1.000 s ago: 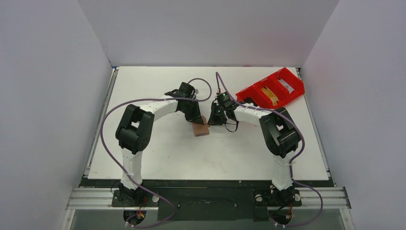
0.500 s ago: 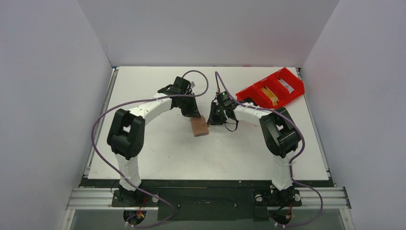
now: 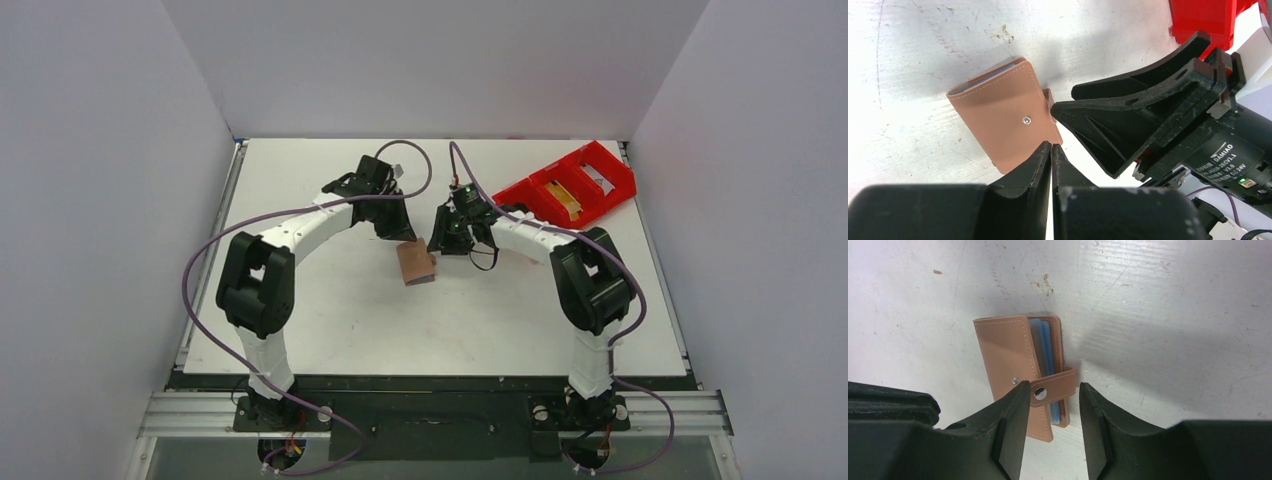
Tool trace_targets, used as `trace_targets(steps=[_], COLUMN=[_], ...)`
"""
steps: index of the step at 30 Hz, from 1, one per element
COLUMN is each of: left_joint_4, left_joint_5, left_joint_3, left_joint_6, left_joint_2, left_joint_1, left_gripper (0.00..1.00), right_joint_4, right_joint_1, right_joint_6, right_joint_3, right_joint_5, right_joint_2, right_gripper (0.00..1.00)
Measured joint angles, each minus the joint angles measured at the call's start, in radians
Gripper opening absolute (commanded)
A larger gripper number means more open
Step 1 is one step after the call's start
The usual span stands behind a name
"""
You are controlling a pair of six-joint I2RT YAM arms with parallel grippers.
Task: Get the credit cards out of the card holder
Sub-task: Close the card holder at the center of the board, then reset both arms
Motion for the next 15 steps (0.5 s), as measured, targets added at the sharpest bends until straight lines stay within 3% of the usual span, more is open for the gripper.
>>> trace_targets(steps=[10, 15], left_joint_4=[-0.008, -0.007], left_joint_5=[-0.005, -0.008], left_joint_3=[0.0, 0.0], left_joint_6=[0.006, 0.013], left_joint_2=[-0.013, -0.041], left_joint_1=[0.006, 0.016], left_gripper=[0.05, 0.16], right_joint_4=[-0.008, -0.011], right_joint_1=[-0.016, -0.036], right_joint_6=[-0.014, -0.015], right_joint_3=[0.005, 0.01], right_joint_5=[0.0, 0.0], right_joint_2=[-0.05, -0.08], right_gripper=[0.43, 0.47])
